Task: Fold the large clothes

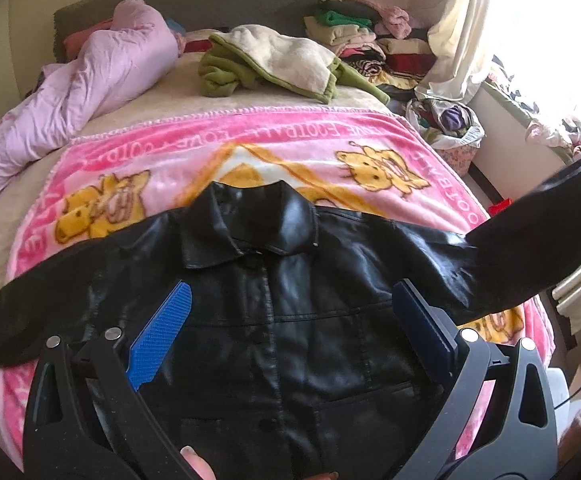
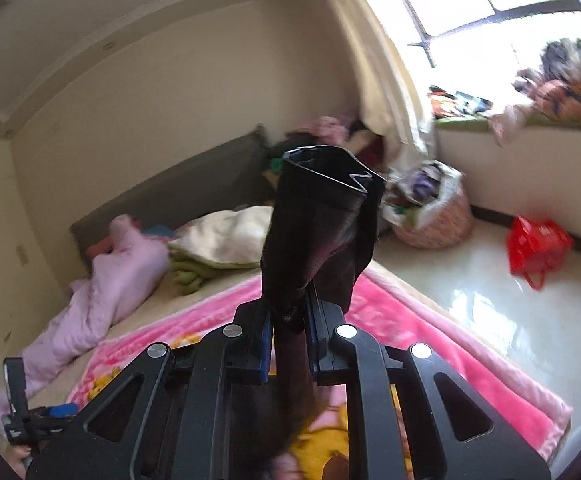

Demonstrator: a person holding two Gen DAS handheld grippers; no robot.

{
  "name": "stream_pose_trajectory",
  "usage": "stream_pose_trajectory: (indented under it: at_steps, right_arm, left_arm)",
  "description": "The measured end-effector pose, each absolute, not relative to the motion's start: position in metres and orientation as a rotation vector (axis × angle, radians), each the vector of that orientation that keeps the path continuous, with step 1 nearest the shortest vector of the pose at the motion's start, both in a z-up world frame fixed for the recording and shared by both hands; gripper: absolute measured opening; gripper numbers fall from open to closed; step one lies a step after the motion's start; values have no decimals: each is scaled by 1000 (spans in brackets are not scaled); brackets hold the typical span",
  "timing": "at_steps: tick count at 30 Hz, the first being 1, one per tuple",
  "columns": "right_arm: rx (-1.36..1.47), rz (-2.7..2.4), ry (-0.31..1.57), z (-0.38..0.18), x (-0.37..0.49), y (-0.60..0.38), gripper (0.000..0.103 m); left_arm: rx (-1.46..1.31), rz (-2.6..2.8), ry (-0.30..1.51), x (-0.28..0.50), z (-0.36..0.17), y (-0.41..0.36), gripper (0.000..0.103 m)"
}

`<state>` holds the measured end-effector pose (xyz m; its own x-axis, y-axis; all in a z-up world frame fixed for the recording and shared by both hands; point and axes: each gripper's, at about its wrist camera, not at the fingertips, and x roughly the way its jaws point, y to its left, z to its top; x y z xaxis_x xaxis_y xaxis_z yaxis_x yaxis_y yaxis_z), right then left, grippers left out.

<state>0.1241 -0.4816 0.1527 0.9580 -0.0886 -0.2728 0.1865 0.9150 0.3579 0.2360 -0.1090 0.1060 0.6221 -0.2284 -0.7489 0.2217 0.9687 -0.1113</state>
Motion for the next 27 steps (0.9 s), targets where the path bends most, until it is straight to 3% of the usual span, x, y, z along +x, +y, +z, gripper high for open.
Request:
stream_pose_trajectory:
  at_steps: [12, 27]
  right_arm:
    - [256, 137, 308, 184, 180, -357, 13]
    - [185, 439, 416, 106, 245, -204, 13]
  left_arm:
    - [-110, -169, 846, 242, 125, -30, 94]
    - [-341, -115, 835, 258, 108, 68, 94]
